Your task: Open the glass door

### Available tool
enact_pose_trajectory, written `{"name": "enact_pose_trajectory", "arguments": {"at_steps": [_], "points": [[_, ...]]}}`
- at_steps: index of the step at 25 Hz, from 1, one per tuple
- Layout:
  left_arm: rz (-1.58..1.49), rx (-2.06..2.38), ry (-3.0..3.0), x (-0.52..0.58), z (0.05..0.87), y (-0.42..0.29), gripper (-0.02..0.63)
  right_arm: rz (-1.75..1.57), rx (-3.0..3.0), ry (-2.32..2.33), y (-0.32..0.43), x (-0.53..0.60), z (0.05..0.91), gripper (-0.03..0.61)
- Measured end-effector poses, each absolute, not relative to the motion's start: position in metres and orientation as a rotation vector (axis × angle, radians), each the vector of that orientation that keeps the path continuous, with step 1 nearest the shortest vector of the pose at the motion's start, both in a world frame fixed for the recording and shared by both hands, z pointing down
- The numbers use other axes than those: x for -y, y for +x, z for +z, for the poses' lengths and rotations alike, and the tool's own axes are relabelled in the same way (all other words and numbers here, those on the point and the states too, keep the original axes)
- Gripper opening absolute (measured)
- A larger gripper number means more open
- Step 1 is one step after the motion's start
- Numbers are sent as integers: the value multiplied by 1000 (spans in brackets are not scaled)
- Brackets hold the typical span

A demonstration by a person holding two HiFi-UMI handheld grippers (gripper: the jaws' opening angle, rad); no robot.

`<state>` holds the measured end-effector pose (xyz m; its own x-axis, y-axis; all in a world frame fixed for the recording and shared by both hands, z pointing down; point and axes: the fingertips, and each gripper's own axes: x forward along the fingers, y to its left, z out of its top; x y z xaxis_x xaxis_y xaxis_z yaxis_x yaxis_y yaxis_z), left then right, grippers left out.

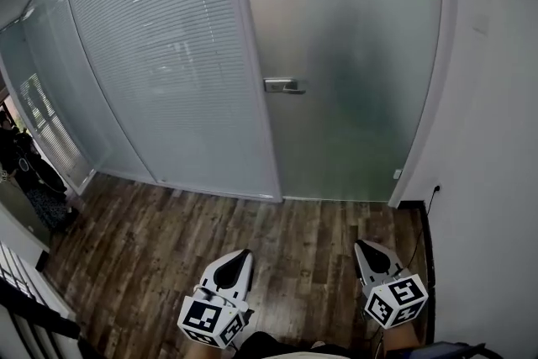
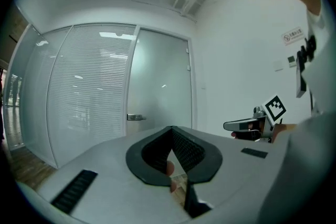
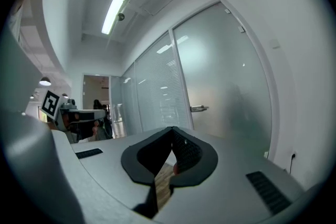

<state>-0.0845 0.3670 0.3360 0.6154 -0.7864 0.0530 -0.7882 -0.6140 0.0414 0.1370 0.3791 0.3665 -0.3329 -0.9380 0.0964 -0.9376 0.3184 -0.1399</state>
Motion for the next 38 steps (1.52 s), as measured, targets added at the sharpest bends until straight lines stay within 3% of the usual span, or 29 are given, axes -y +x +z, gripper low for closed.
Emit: {"name": "enact_pose_trajectory", "arguments": {"at_steps": [15, 27, 38], "points": [[-22, 1360, 2742, -273, 353, -62, -2, -266, -2540, -1927, 181, -311, 378, 2], [10, 1320, 2785, -135, 357, -106, -2, -198, -2541, -1929, 138, -151, 360, 2], [-39, 1309, 2727, -62, 373, -133, -2, -188, -2568, -1984, 118, -79, 353, 2]]}}
